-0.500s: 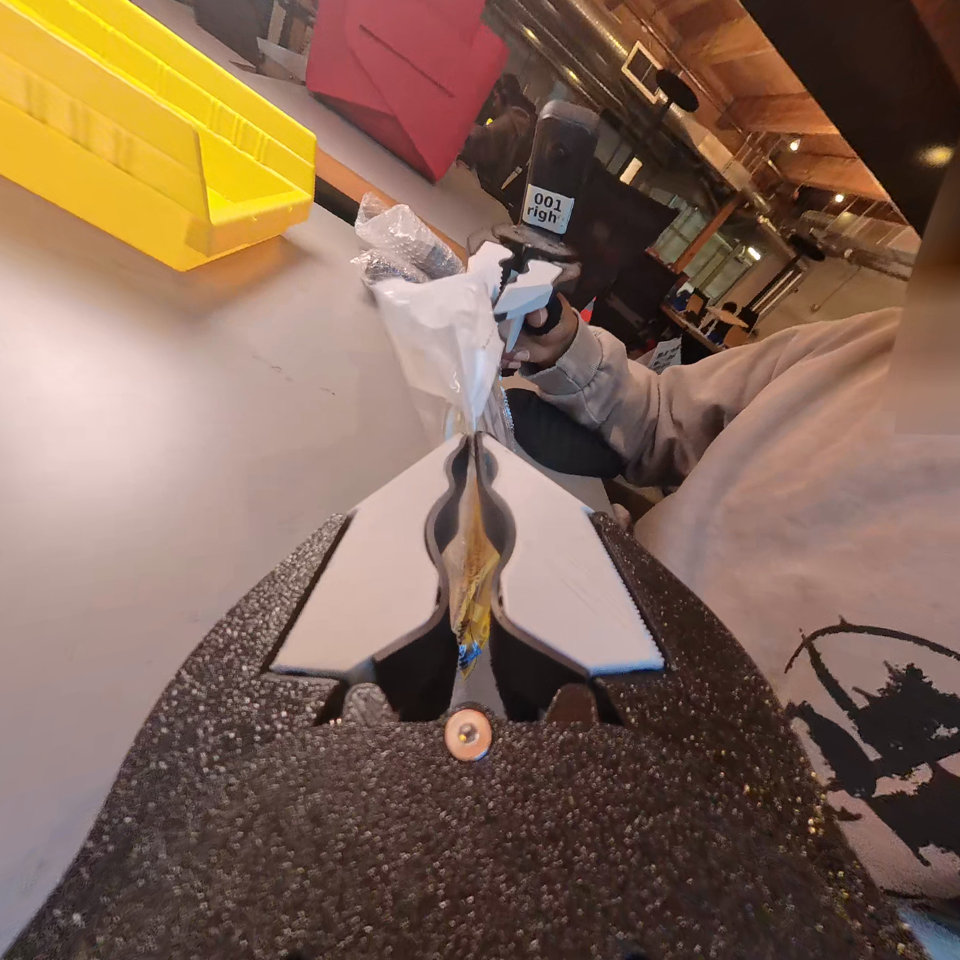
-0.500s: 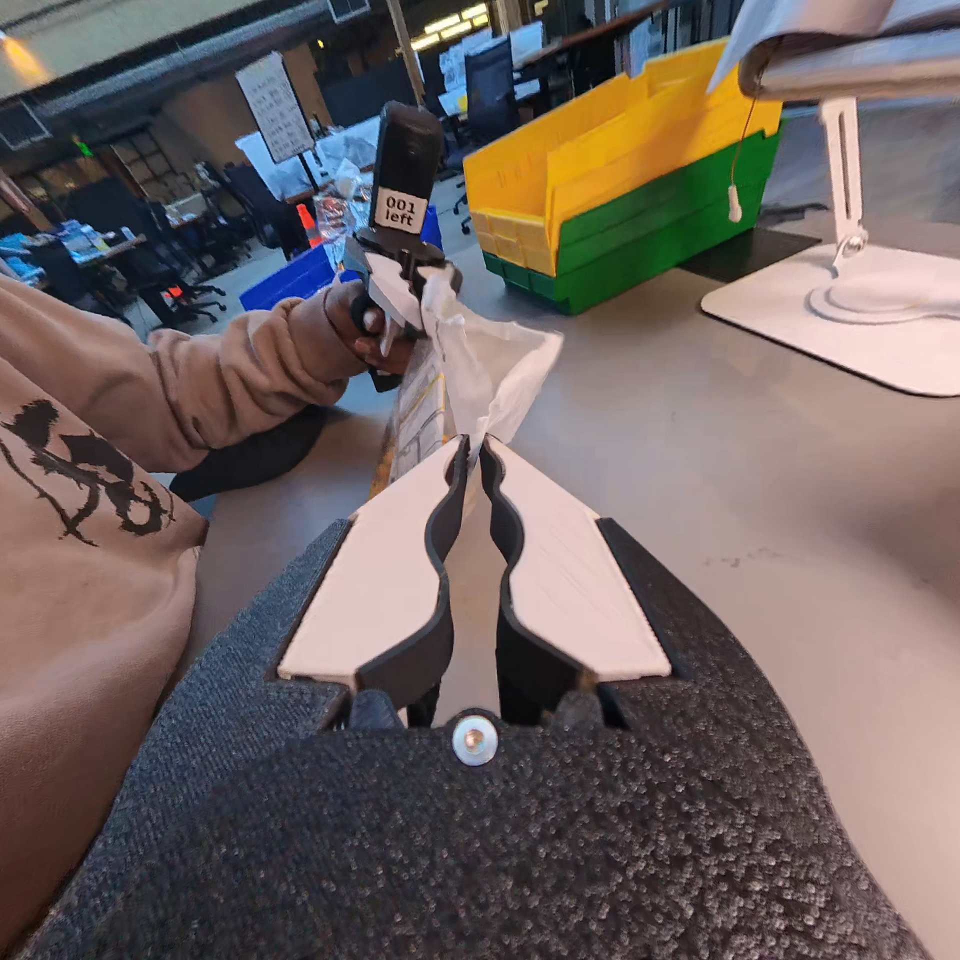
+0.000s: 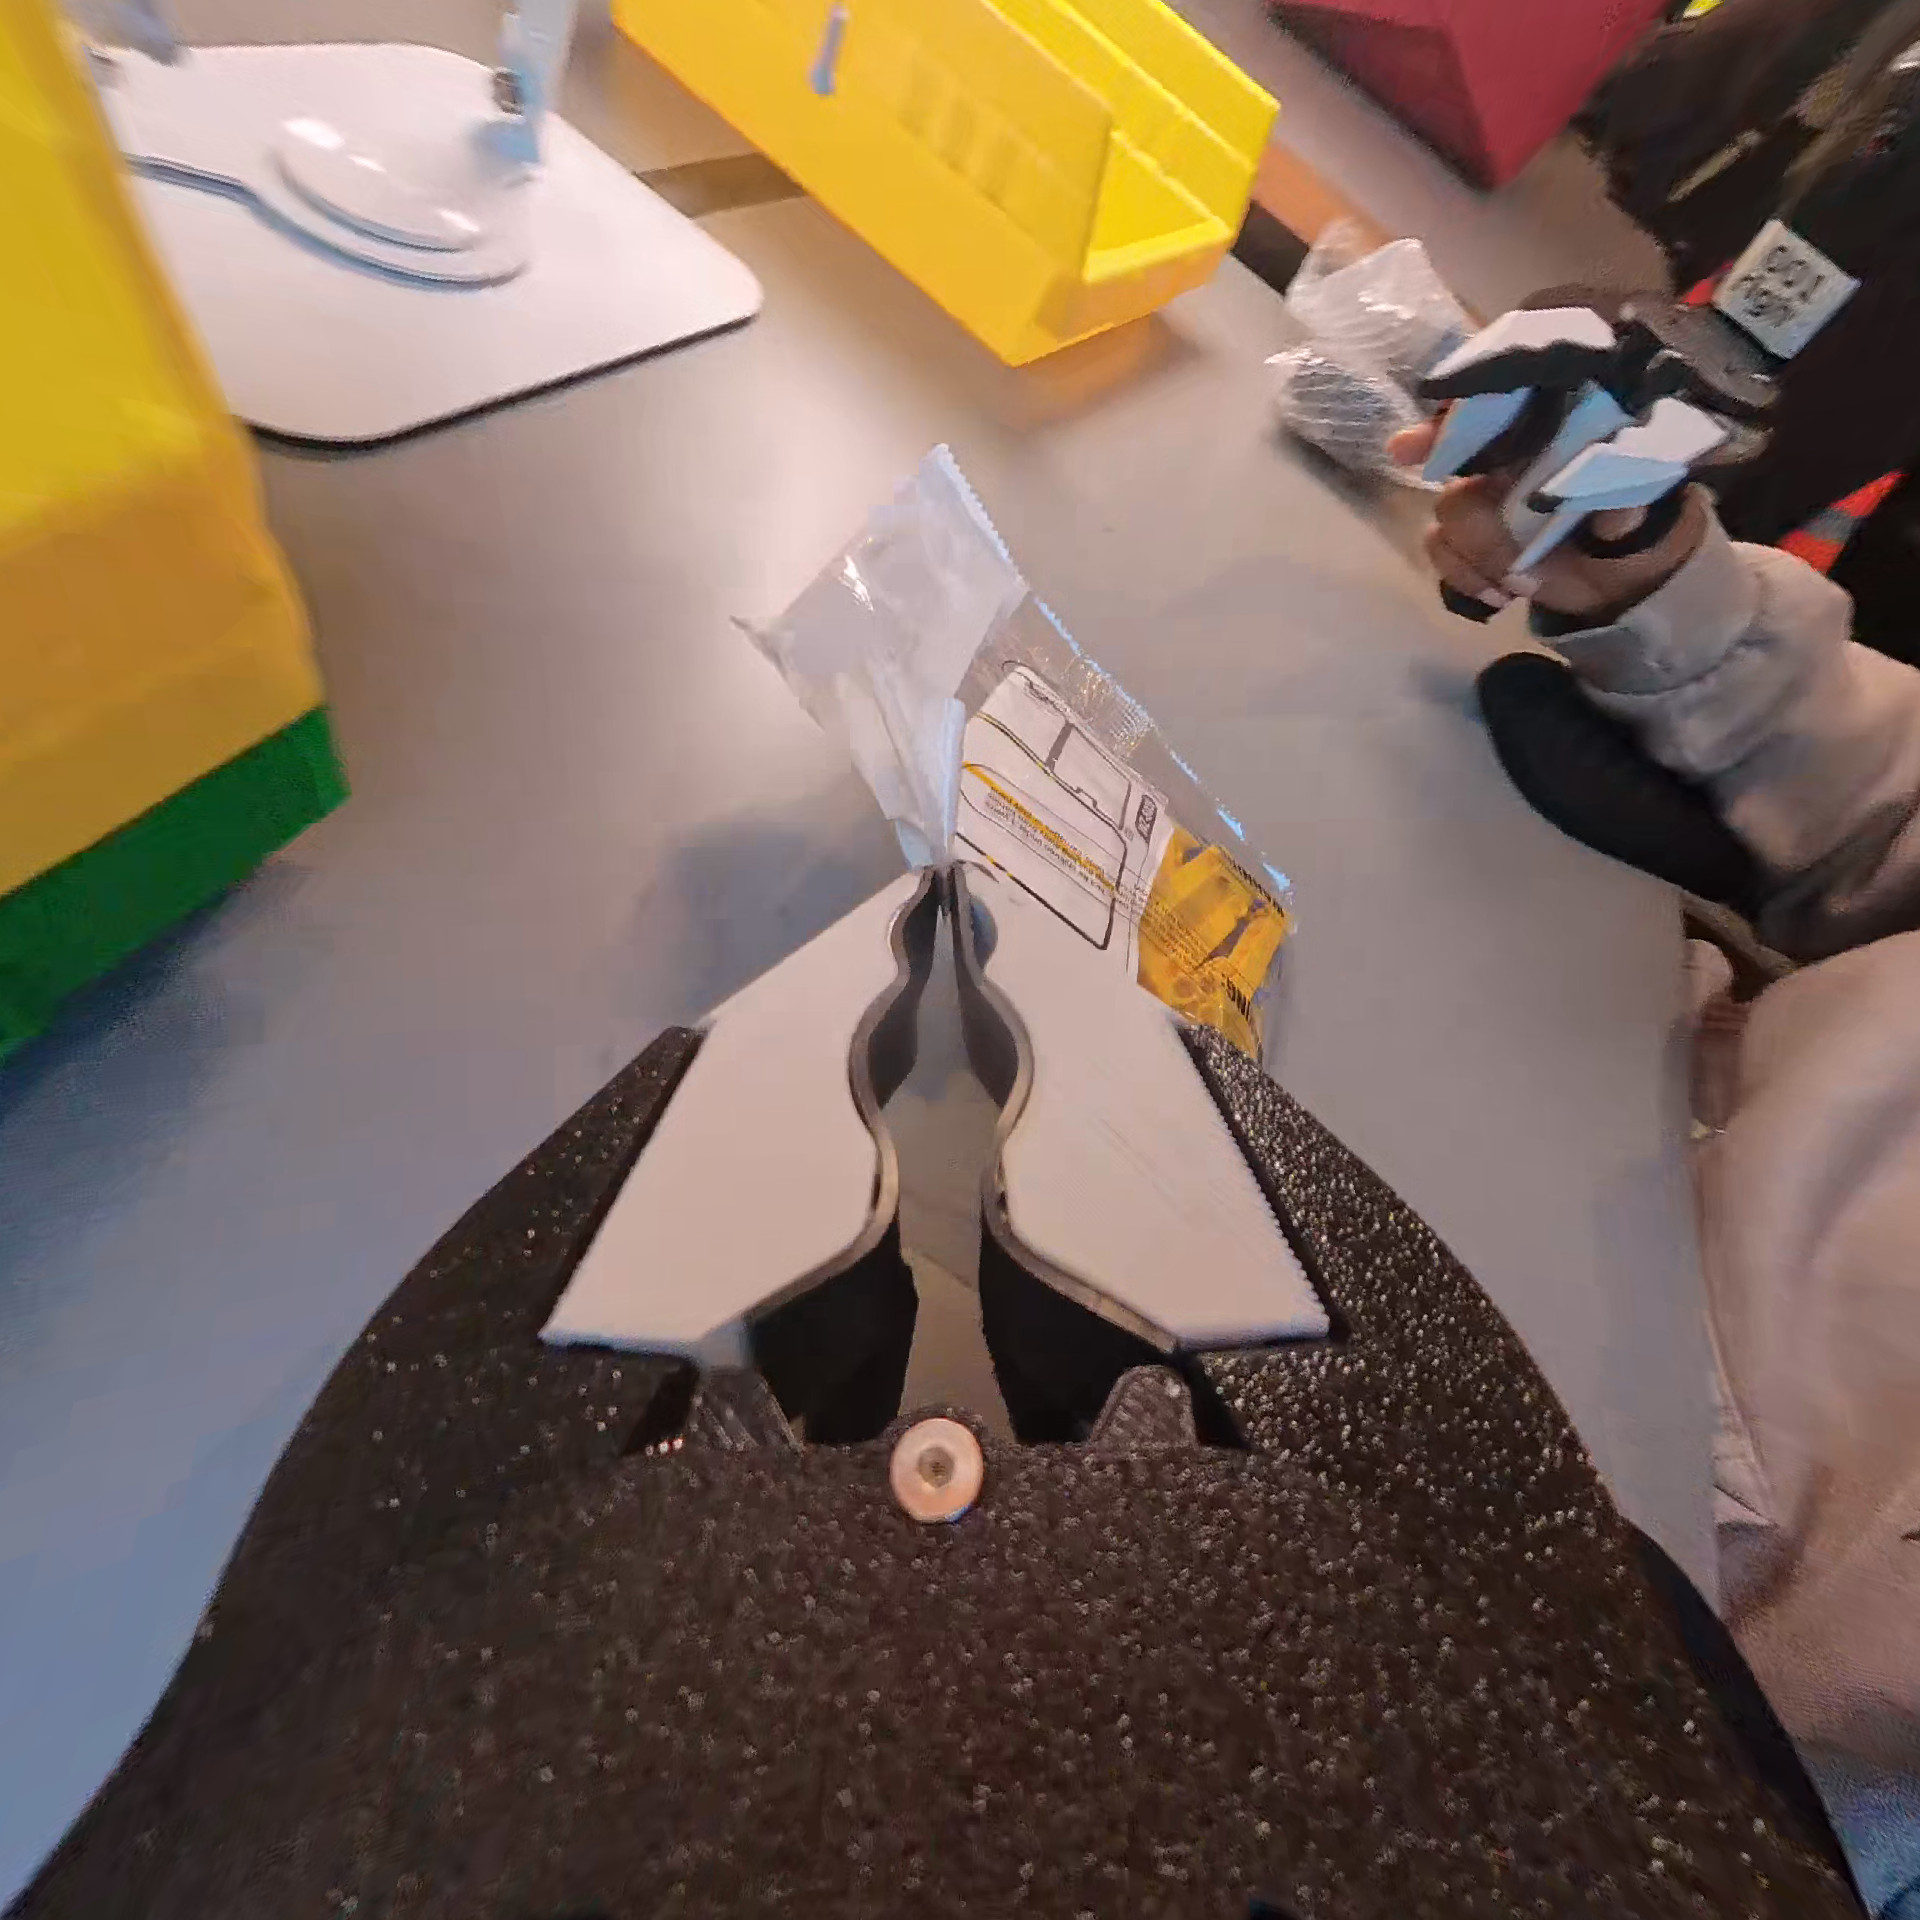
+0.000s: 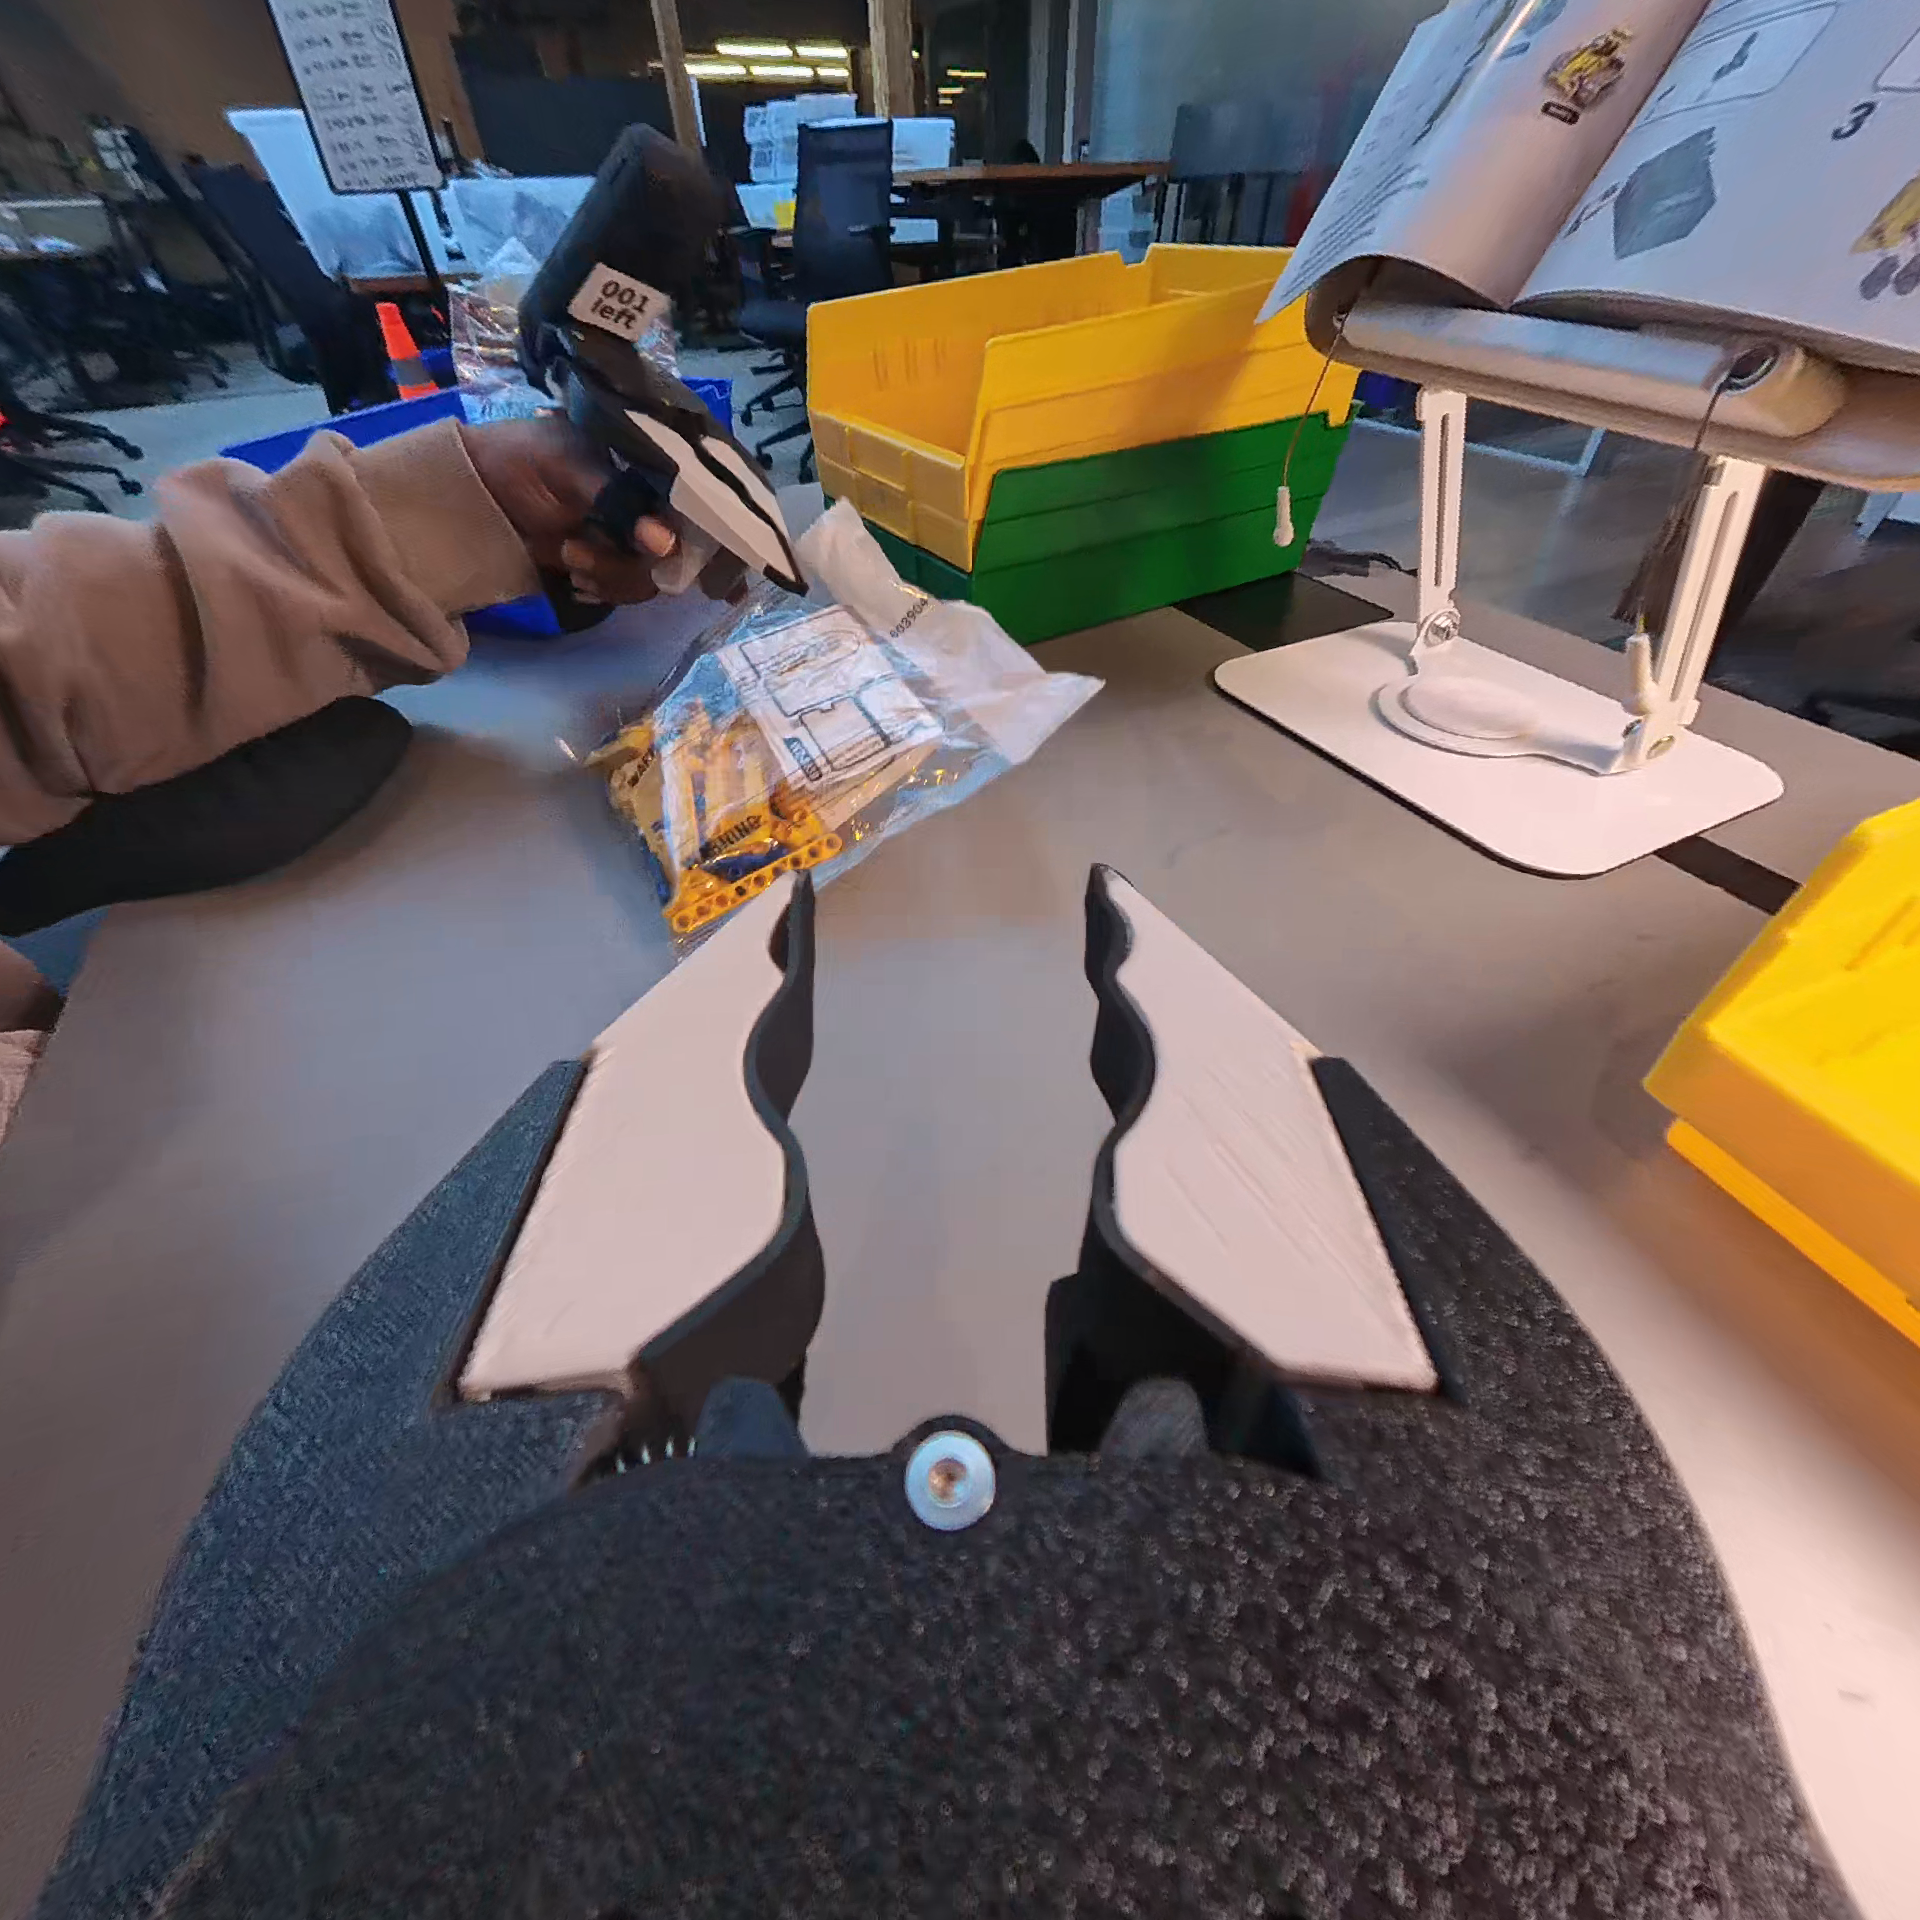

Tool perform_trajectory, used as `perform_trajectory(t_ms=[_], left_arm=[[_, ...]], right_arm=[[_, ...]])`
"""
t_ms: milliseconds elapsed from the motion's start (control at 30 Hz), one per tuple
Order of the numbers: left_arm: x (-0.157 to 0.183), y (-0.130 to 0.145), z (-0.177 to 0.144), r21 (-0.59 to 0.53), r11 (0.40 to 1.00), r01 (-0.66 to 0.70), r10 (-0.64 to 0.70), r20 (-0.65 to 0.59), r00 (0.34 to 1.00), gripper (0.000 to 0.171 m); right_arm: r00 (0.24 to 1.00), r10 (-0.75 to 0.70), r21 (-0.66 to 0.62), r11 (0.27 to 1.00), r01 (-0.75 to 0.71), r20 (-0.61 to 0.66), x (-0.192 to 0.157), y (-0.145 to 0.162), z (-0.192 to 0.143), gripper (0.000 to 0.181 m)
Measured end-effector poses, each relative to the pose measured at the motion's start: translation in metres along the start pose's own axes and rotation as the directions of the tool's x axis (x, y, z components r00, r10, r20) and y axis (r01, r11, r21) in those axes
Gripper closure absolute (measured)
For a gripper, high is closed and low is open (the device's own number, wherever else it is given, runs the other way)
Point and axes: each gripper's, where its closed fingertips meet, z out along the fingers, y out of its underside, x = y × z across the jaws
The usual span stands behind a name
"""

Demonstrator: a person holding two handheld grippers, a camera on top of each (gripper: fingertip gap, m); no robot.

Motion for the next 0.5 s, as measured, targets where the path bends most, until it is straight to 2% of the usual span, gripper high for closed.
perform_trajectory(t_ms=[100,133,300,333,367,433,500], left_arm=[[-0.025,-0.004,-0.030,0.037,0.998,-0.042,0.035,0.181,0.983,0.167],[-0.030,-0.008,-0.038,0.059,0.997,-0.057,0.042,0.226,0.973,0.162],[-0.029,-0.050,-0.074,0.255,0.951,-0.176,0.067,0.386,0.920,0.124],[-0.025,-0.059,-0.079,0.274,0.938,-0.214,0.084,0.418,0.904,0.114],[-0.019,-0.067,-0.081,0.290,0.923,-0.253,0.106,0.440,0.892,0.106],[-0.001,-0.081,-0.076,0.323,0.891,-0.320,0.152,0.452,0.879,0.101],[0.017,-0.092,-0.064,0.355,0.852,-0.385,0.201,0.457,0.867,0.110]], right_arm=[[1.000,-0.007,-0.013,1.000,0.007,-0.005,-0.001,0.004,0.008,0.115],[1.000,-0.015,-0.020,1.000,0.015,-0.009,-0.001,0.007,0.010,0.115],[0.999,-0.033,-0.039,0.999,0.032,-0.037,0.003,0.017,0.015,0.120],[0.998,-0.043,-0.044,0.998,0.041,-0.047,0.005,0.020,0.015,0.124],[0.997,-0.061,-0.046,0.997,0.059,-0.054,0.006,0.021,0.015,0.136],[0.992,-0.109,-0.019,0.994,0.108,-0.069,0.006,0.017,0.012,0.179],[0.984,-0.138,0.012,0.990,0.140,-0.115,0.011,0.008,0.008,0.181]])
